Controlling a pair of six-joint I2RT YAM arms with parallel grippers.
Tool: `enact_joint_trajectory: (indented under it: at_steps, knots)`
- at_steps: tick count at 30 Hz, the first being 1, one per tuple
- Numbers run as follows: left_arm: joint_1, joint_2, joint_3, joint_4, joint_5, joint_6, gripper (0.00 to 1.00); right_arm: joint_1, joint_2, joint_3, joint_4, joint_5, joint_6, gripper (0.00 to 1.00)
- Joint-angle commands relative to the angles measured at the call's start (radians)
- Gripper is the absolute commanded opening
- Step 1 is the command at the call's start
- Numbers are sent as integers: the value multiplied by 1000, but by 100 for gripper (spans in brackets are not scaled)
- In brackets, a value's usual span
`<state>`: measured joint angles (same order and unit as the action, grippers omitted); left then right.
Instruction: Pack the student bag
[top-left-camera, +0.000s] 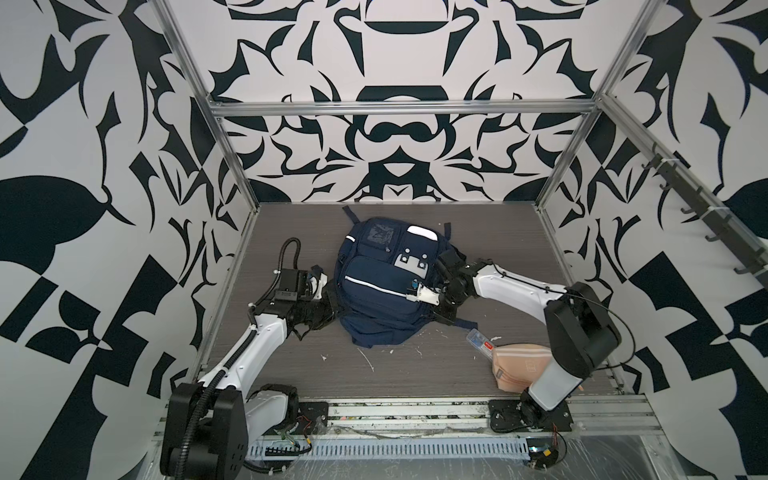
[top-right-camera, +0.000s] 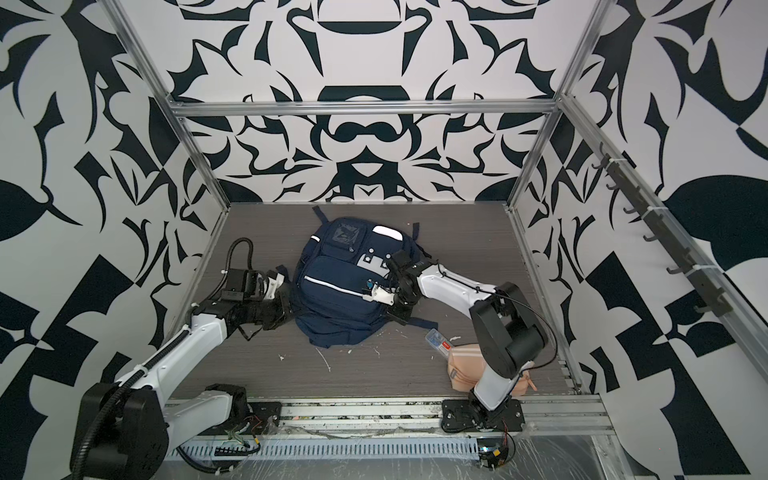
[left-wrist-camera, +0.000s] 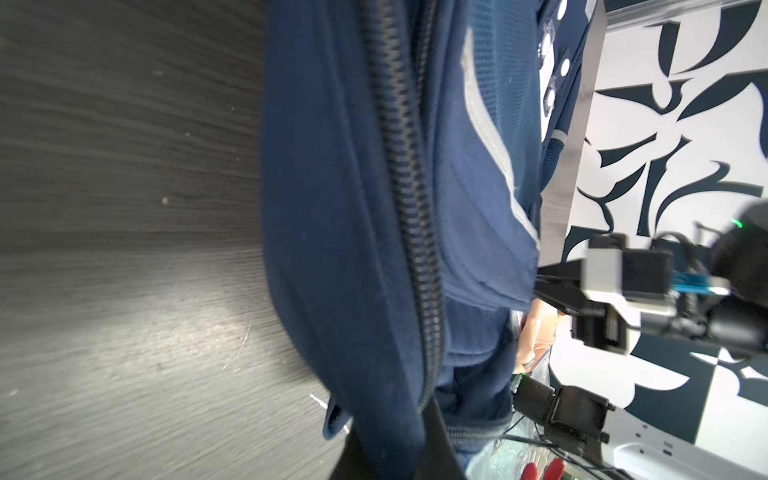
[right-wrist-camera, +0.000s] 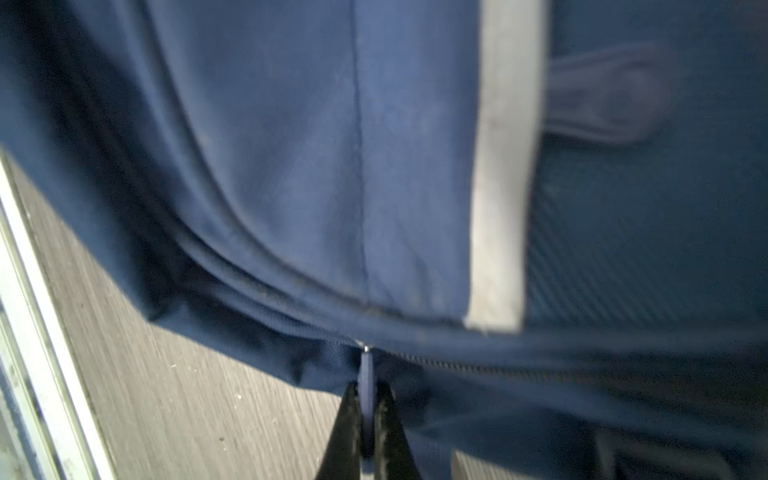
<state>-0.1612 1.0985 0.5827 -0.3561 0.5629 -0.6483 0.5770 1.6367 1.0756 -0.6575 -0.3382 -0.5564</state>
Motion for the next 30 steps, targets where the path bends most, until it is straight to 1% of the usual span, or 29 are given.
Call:
enact_joint_trajectory:
  at_steps: [1,4,7,10,13,16,18,20,23,27,28,30]
  knots:
    - [5,-71,-47,151,-49,-170,0,2,-82,-3,83,54,169,0]
    - [5,-84,-81,212,-78,-251,0,1,-137,-21,107,37,276,0]
    - [2,-66,-89,253,-77,-299,0,14,-176,-34,100,22,334,0]
    - [0,-57,-94,286,-96,-344,0,43,-202,-39,64,21,322,0]
    - [-5,-36,-109,358,-109,-424,0,100,-238,-48,50,13,290,0]
    - [-45,0,-73,379,-134,-459,0,134,-259,-51,58,-56,280,0]
    - [-81,23,-29,382,-150,-461,0,154,-276,-72,122,-87,284,0]
    - [-101,36,-6,388,-153,-475,0,156,-260,-65,165,-90,302,0]
    - [-120,36,-9,410,-155,-507,0,155,-197,-10,203,-85,323,0]
    - [-165,22,-31,450,-154,-533,0,156,-106,63,305,-82,411,0]
    - [-179,21,-38,461,-142,-539,0,156,-87,72,354,-79,448,0]
    - [-190,19,-42,460,-69,-523,0,156,-68,86,423,-70,509,0]
